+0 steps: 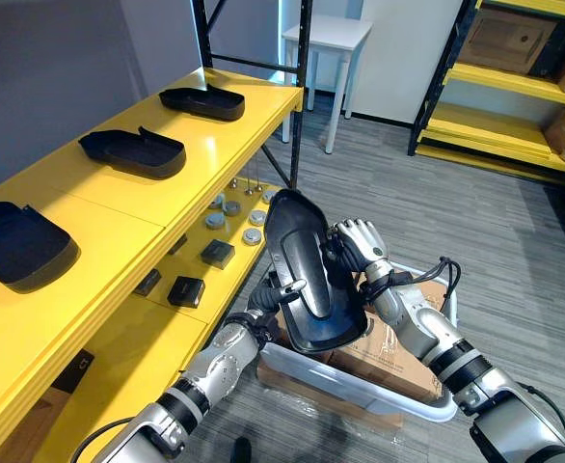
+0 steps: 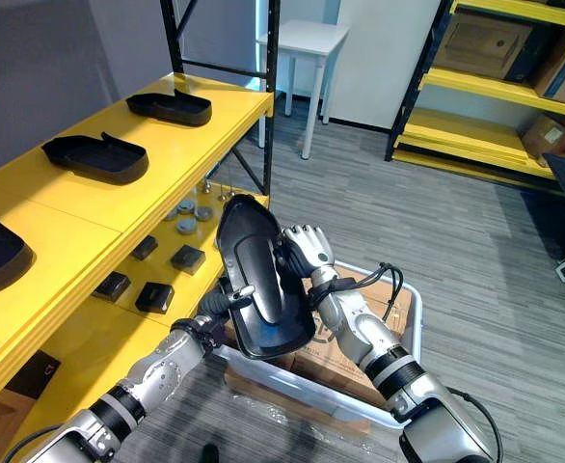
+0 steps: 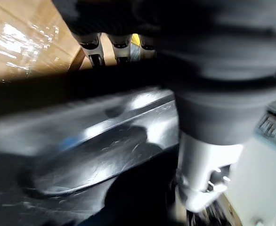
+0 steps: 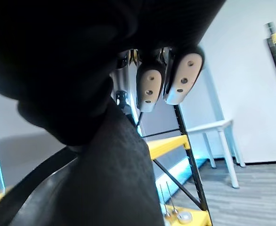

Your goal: Walk over and take plastic housings, then place them on the shelf

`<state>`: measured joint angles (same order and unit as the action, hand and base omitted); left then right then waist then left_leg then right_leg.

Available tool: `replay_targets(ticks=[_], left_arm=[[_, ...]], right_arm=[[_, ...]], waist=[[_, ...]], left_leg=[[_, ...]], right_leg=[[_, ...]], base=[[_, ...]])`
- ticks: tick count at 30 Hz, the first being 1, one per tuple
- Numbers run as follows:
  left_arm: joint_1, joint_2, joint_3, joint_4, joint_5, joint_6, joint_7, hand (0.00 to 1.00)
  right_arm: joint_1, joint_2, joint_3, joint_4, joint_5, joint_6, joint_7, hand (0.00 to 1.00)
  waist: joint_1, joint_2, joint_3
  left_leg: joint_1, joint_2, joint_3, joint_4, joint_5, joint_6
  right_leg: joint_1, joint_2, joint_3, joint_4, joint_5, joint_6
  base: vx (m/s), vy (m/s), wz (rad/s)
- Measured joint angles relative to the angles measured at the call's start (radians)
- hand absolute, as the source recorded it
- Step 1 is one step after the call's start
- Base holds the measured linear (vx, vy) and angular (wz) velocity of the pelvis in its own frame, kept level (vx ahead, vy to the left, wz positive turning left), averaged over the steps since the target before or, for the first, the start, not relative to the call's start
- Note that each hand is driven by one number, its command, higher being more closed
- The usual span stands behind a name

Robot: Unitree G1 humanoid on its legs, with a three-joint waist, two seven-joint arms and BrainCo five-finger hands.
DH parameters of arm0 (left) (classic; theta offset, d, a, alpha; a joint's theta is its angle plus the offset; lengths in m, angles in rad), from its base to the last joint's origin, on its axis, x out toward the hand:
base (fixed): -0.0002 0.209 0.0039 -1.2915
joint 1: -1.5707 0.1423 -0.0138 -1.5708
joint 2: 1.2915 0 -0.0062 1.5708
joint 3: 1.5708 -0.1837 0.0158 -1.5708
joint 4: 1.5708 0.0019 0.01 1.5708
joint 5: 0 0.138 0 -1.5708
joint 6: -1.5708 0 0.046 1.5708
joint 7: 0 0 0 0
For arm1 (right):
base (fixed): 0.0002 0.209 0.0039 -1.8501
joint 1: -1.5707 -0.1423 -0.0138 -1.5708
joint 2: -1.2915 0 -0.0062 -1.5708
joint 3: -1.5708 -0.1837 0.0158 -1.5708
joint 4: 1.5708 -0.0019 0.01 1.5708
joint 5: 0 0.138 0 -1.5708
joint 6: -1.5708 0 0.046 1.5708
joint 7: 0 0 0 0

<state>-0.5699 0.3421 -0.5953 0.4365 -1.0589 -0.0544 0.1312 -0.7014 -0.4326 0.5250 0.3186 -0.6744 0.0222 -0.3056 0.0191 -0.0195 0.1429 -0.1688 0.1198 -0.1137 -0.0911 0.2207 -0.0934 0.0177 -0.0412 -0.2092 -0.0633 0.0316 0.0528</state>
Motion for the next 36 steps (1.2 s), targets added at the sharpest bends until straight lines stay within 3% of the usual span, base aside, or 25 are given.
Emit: replay_targets(ticks=[7,10,11,19,21,22,25,28,33,34,36], left_arm=[[-0.077,-0.004,-0.021,0.078,0.001,0.003,0.062,1.0],[-0.142,-0.039,-0.061,0.093,0.006,0.012,0.061,1.0],[-0.143,-0.046,-0.072,0.092,0.02,0.012,0.039,1.0],[-0.075,-0.071,-0.078,0.027,-0.01,0.002,0.02,1.0],[-0.023,-0.078,-0.076,0.003,-0.041,-0.009,0.019,1.0],[-0.009,-0.078,-0.074,-0.005,-0.048,-0.011,0.019,1.0],[0.057,-0.079,-0.057,-0.052,-0.059,-0.015,0.02,1.0],[0.08,-0.08,-0.043,-0.072,-0.021,-0.02,0.023,1.0],[0.142,-0.104,0.044,-0.141,0.266,-0.033,0.086,1.0],[0.155,-0.134,0.077,-0.142,0.373,-0.036,0.138,1.0],[0.166,-0.149,0.104,-0.142,0.444,-0.04,0.162,1.0]], right_arm=[[0.071,-0.007,0.06,-0.095,-0.003,0.0,-0.043,1.0],[0.087,0.021,0.207,-0.156,-0.005,-0.053,-0.046,1.0],[0.091,0.058,0.202,-0.154,-0.016,-0.051,-0.055,1.0],[0.109,0.043,0.236,-0.152,-0.021,-0.07,-0.077,1.0],[0.129,0.043,0.257,-0.15,-0.021,-0.083,-0.09,1.0],[0.132,0.043,0.265,-0.149,-0.021,-0.084,-0.095,0.0],[0.152,0.053,0.28,-0.15,-0.026,-0.104,-0.105,0.0],[0.162,0.067,0.277,-0.16,-0.044,-0.107,-0.113,0.0],[0.243,0.136,0.22,-0.242,-0.046,-0.107,-0.127,0.0],[0.271,0.153,0.216,-0.276,-0.044,-0.11,-0.136,0.0],[0.285,0.169,0.218,-0.281,-0.042,-0.116,-0.14,0.0]], waist=[[0.01,0.0,-0.008],[0.018,0.0,-0.008],[0.02,0.0,-0.008],[0.038,0.0,-0.009],[0.058,0.0,-0.009],[0.06,0.0,-0.009],[0.101,0.001,-0.009],[0.105,0.001,-0.009],[0.105,0.001,-0.01],[0.103,0.001,-0.01],[0.101,0.001,-0.011]], left_leg=[[0.009,-0.002,-0.018,0.0,-0.004,-0.006],[0.009,-0.001,-0.024,0.0,-0.005,-0.006],[0.009,-0.003,-0.023,0.0,-0.005,-0.006],[0.023,-0.015,-0.05,0.004,-0.004,-0.006],[0.022,-0.02,-0.09,0.005,-0.002,-0.01],[0.019,-0.023,-0.103,0.006,-0.001,-0.011],[0.016,-0.027,-0.121,0.005,-0.009,-0.015],[0.009,-0.027,-0.058,0.005,-0.007,-0.011],[0.007,-0.045,0.013,0.004,0.012,0.024],[0.011,-0.059,0.015,0.004,0.014,0.037],[0.016,-0.066,0.019,0.004,0.017,0.039]], right_leg=[[0.021,0.003,-0.015,-0.012,0.0,0.0],[0.027,0.005,-0.021,-0.018,0.0,-0.001],[0.027,0.005,-0.02,-0.018,0.0,-0.001],[0.057,0.002,-0.049,-0.019,-0.003,0.0],[0.077,0.006,-0.088,-0.019,-0.016,-0.002],[0.083,0.007,-0.106,-0.019,-0.02,-0.002],[0.1,0.009,-0.143,-0.016,-0.033,0.0],[0.12,-0.003,-0.195,-0.008,-0.048,0.009],[0.113,-0.037,-0.218,0.037,-0.076,0.028],[0.112,-0.055,-0.22,0.057,-0.09,0.039],[0.111,-0.065,-0.221,0.07,-0.098,0.041]], base=[[0.0,0.008,0.05],[0.01,0.006,0.06],[0.0,0.0,0.0],[0.02,0.021,0.11],[0.01,-0.013,0.51],[0.01,-0.024,0.68],[0.02,-0.005,0.41],[0.04,0.029,0.51],[0.06,0.059,0.15],[0.05,0.052,0.08],[0.04,0.041,0.04]])
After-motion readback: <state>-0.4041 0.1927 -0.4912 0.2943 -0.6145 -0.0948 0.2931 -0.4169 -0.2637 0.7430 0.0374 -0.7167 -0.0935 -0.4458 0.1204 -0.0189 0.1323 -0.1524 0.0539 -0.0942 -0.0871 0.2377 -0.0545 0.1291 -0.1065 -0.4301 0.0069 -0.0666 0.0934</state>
